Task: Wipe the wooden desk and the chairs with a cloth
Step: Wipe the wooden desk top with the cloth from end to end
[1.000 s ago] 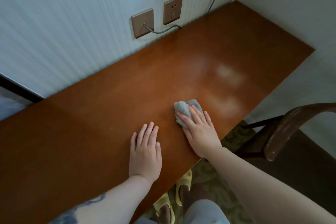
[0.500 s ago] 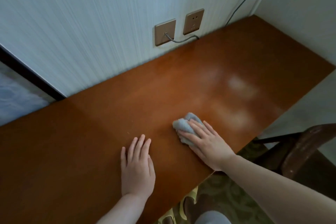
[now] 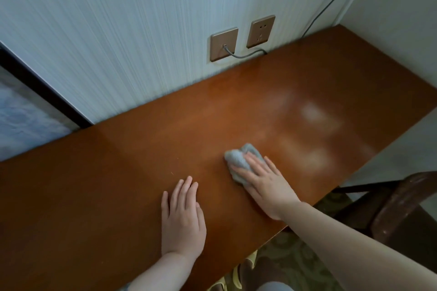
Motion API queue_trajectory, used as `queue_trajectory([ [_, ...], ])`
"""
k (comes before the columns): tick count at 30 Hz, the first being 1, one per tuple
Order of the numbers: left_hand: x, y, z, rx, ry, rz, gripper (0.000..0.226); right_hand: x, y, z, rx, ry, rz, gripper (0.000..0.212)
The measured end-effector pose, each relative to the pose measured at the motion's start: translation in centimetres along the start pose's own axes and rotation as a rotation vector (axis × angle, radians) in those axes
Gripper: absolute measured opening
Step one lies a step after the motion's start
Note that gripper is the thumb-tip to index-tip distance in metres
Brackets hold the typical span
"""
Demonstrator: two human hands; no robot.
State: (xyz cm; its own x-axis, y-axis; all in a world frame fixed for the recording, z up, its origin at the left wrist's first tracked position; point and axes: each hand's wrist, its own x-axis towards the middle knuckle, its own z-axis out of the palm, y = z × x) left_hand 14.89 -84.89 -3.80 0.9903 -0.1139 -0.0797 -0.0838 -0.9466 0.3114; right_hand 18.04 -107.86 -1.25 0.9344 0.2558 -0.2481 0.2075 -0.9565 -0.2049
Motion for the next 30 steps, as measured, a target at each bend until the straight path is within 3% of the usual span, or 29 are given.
queue_trajectory([
  [2,-0.1,0.0,0.1,-0.025,0.007,-0.015,0.050,3.1,-3.1,0.0,0.077,0.135,0.244,0.049],
  [4,0.0,-0.1,0.2,-0.046,0.016,-0.012,0.048,3.9,-6.7,1.0,0.141,0.197,0.328,0.049],
  [8,0.1,-0.4,0.1,-0.049,0.020,0.013,0.050,-3.1,-8.4,3.8,0.046,0.150,-0.058,0.048],
  [10,0.2,-0.3,0.1,-0.047,0.010,-0.002,0.052,-6.9,-5.8,4.3,0.004,0.126,-0.101,0.051],
  [15,-0.1,0.0,0.0,-0.079,-0.004,-0.038,0.045,-6.2,0.6,2.4,0.092,0.202,0.364,0.053],
  [17,0.0,1.2,-0.2,-0.154,0.005,-0.122,0.040,-3.3,0.0,1.5,0.174,0.285,0.565,0.056],
  [19,0.2,3.7,-0.2,-0.239,0.008,-0.147,0.041,-2.1,-2.2,1.2,0.224,0.325,0.646,0.059],
  [22,0.6,6.9,0.3,-0.422,0.010,0.025,0.041,-5.0,-6.0,3.4,0.159,0.273,0.391,0.064],
  [25,2.4,8.3,1.3,-0.485,-0.005,0.176,0.052,-10.0,-5.1,3.5,0.041,0.118,0.102,0.049],
  [27,3.7,9.0,1.8,-0.420,-0.028,0.243,0.044,-11.0,-1.0,2.6,-0.082,-0.006,0.081,0.047],
  [30,4.5,9.7,1.9,-0.269,-0.067,0.233,0.038,-9.1,5.4,0.7,-0.078,0.080,0.233,0.049],
])
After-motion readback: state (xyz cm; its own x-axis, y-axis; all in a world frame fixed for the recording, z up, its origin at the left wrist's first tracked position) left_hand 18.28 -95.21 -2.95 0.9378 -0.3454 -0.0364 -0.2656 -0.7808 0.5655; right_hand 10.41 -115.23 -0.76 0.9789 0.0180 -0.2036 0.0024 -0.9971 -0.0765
